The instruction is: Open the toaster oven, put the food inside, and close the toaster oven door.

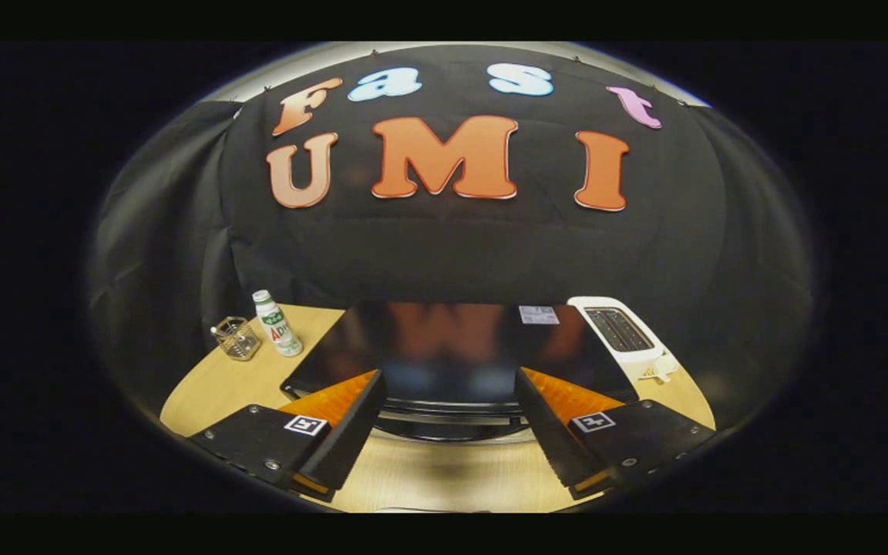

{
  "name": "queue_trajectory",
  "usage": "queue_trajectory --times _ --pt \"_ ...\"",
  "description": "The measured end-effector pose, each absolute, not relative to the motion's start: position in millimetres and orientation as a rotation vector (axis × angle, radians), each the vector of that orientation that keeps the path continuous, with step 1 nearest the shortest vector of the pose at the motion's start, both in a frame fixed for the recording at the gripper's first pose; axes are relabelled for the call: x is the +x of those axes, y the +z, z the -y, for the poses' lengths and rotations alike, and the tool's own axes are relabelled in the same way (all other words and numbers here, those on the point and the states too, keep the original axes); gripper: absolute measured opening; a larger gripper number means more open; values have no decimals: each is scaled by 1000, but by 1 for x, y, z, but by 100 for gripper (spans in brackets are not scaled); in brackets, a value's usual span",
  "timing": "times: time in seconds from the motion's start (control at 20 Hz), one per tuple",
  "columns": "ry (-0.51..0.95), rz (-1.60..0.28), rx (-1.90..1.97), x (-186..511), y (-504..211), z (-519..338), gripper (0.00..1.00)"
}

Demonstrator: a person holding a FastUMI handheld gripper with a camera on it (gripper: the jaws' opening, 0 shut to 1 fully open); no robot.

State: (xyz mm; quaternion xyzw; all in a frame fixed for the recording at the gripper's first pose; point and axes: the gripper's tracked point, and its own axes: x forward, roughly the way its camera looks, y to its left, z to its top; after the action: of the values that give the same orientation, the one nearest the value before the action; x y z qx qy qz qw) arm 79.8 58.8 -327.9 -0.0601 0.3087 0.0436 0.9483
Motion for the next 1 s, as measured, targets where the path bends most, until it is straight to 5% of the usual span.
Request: queue_trajectory --times 1.0 --pt "106 -681 -122 60 -360 -67 99"
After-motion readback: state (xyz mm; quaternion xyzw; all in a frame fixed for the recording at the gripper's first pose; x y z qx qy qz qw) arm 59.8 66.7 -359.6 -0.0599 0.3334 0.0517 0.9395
